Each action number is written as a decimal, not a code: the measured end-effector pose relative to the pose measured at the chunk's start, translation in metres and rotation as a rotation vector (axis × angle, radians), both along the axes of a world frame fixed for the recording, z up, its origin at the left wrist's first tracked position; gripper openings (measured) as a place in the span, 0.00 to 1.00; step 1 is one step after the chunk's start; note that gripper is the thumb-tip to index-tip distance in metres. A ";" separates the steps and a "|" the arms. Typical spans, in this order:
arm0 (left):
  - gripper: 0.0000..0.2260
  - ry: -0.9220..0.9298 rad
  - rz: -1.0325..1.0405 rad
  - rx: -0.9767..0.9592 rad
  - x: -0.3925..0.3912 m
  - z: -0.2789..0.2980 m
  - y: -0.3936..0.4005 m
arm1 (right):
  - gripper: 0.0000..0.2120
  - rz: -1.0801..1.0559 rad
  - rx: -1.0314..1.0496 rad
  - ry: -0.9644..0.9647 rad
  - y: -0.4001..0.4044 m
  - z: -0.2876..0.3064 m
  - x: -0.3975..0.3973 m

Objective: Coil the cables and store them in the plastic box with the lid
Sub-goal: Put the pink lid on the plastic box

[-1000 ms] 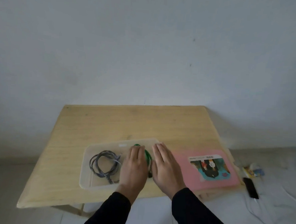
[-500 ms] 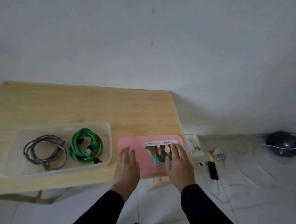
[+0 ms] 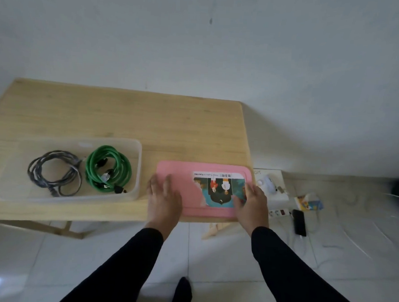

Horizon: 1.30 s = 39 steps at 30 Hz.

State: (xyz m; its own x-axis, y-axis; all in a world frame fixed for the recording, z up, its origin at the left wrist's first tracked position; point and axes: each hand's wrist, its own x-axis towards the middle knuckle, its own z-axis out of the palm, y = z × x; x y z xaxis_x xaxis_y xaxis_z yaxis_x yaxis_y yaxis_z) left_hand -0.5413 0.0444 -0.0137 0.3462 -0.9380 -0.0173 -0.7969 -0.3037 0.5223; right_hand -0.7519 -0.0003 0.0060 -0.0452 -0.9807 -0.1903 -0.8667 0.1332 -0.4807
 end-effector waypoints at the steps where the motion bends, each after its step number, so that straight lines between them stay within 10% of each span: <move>1: 0.20 0.033 0.028 -0.022 -0.001 0.004 -0.003 | 0.26 -0.008 -0.012 -0.007 0.000 0.001 -0.002; 15: 0.17 0.039 0.037 -0.396 0.039 0.095 -0.037 | 0.20 -0.106 -0.414 -0.067 -0.026 0.092 0.032; 27: 0.15 -0.016 0.256 -0.287 0.248 0.094 0.047 | 0.21 0.079 -0.371 -0.148 0.019 0.079 0.251; 39: 0.15 0.006 0.204 -0.196 0.294 0.068 0.083 | 0.18 0.017 -0.420 0.068 0.050 0.046 0.298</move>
